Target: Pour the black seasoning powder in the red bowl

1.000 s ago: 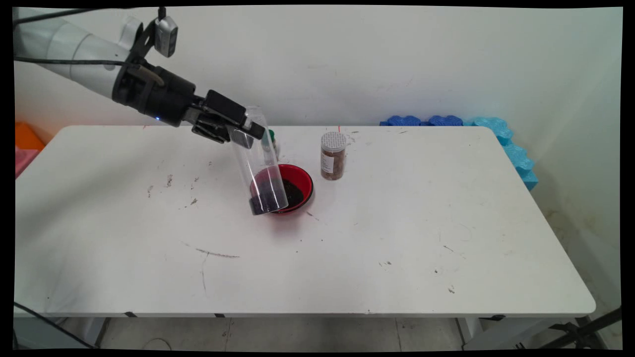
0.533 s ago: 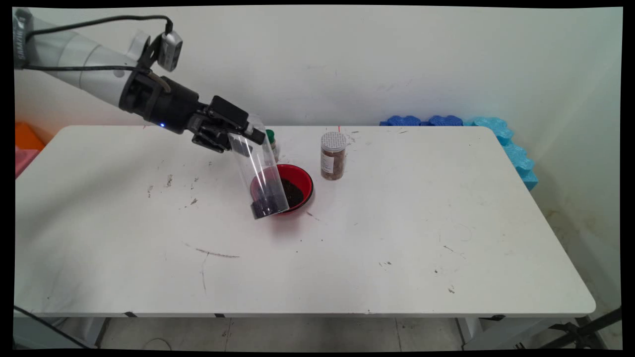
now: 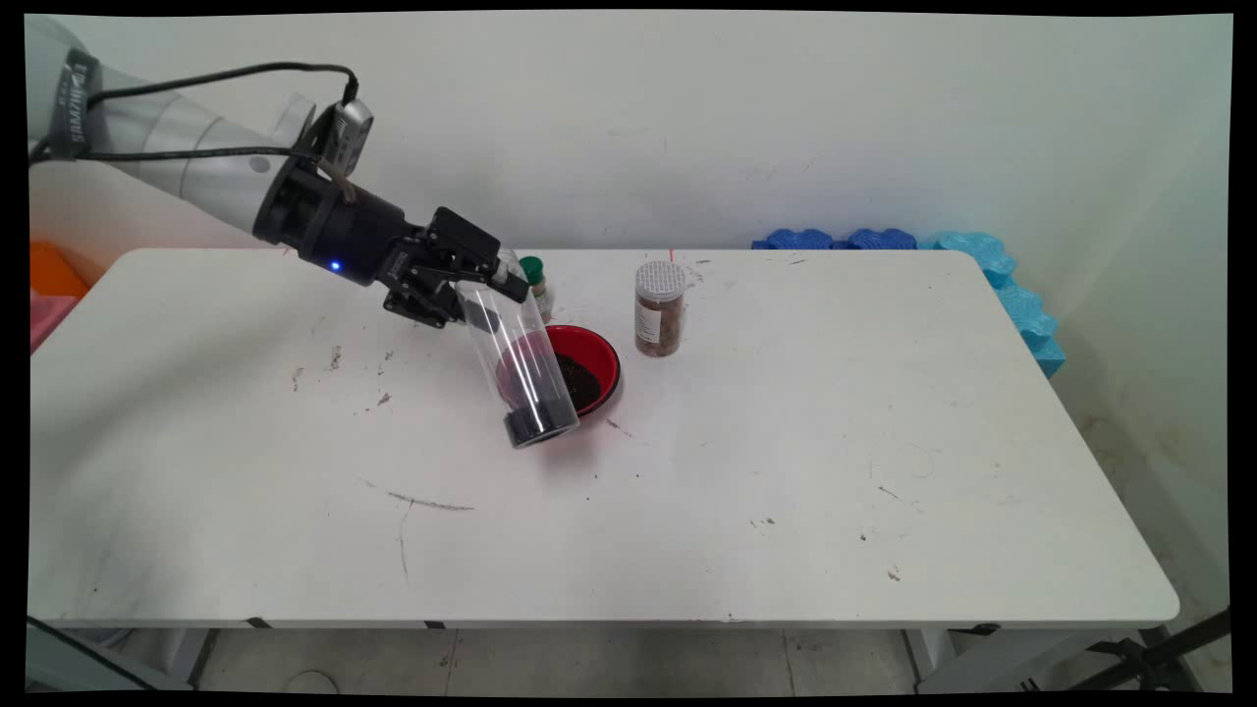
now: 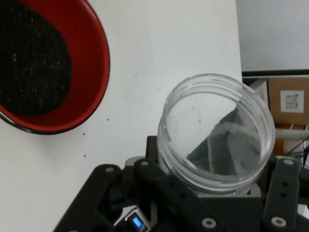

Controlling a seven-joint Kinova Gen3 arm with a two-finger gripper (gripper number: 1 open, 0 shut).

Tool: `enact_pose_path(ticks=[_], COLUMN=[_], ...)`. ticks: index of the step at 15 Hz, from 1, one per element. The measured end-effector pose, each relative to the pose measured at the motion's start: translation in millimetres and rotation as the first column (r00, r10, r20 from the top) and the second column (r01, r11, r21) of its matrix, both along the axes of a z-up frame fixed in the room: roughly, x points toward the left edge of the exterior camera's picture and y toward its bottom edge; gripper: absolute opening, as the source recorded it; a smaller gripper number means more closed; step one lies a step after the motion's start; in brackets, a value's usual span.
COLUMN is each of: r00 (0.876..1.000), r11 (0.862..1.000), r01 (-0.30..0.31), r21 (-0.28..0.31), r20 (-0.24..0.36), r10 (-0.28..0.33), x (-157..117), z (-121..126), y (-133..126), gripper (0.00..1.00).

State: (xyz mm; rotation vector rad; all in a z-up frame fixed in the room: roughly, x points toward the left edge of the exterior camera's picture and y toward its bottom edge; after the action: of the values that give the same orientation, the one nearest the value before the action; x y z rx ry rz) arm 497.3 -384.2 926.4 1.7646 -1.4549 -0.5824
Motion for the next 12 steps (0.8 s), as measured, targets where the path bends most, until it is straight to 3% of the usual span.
enact_pose_path(ticks=[8,12], r00=[0.993,0.979], r11=[0.989,0.968], r01=[-0.094,-0.159], r21=[0.114,0.195], r20=[-0.057,-0.097], r10=[0.100,0.180], x=[-4.5,-6.8], z=[-13.6,-18.6], y=[-6.9,-10.6], gripper=[0.00,0.00])
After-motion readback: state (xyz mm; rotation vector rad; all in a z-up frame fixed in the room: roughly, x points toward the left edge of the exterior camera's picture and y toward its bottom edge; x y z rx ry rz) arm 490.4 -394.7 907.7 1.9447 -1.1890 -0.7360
